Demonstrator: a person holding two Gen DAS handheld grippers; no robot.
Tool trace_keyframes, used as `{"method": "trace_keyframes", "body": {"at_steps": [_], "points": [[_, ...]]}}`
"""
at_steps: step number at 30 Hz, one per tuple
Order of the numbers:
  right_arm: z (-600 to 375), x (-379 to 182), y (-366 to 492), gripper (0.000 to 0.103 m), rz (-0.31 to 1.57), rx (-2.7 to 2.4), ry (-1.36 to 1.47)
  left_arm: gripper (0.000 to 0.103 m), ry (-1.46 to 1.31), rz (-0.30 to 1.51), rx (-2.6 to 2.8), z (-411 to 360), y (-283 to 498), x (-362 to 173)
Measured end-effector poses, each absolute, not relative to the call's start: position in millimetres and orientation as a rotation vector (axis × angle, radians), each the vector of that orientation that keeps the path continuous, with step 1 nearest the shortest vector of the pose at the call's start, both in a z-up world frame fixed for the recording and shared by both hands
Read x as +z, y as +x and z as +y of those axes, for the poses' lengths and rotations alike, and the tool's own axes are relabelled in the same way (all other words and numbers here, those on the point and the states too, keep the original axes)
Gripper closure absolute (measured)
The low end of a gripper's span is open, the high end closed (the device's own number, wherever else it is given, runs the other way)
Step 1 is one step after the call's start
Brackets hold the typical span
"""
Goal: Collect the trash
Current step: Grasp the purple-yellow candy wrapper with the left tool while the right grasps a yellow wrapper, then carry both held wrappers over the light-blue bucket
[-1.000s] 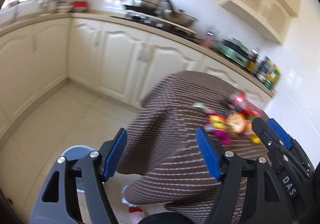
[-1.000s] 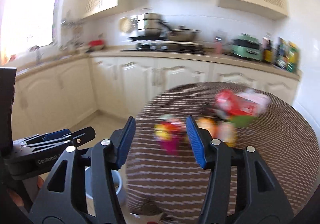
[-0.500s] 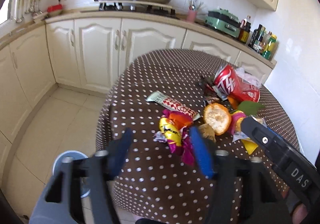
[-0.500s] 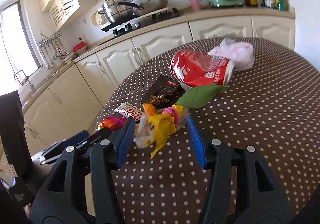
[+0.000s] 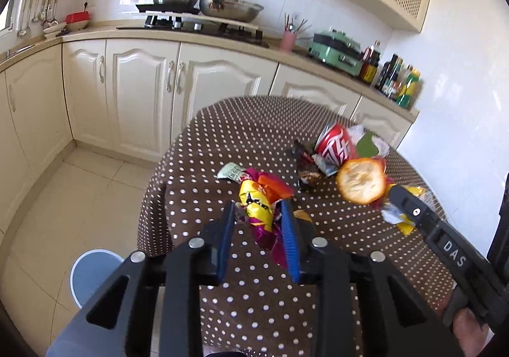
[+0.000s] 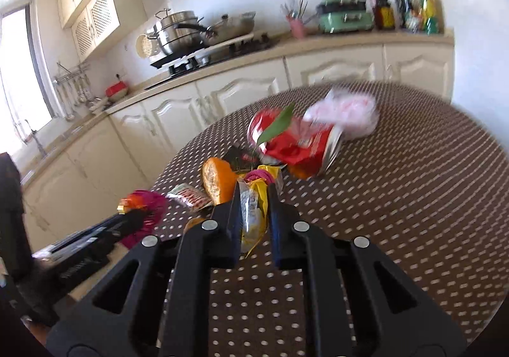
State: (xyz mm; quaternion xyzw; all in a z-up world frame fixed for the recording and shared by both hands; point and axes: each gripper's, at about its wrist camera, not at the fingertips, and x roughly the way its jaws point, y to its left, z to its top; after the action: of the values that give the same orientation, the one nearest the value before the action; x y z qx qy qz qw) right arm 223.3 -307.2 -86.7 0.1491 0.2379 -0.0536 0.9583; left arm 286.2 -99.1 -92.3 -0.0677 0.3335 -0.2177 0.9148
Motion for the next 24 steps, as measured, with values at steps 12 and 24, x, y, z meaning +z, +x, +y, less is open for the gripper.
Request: {"method": "trace_keyframes", "body": {"at_steps": [12, 24], "points": [[-273.4, -63.5, 203.0, 0.089, 0.435, -0.159, 0.18, 0.075, -0.173, 0.649, -0.441, -66.0, 264.5, -77.8], [-233.7, -60.1, 203.7, 0.089, 0.423, -0.106, 0.104, 0.075, -0.22, 0.635, -0.391, -26.7, 251.3, -79.9]]}}
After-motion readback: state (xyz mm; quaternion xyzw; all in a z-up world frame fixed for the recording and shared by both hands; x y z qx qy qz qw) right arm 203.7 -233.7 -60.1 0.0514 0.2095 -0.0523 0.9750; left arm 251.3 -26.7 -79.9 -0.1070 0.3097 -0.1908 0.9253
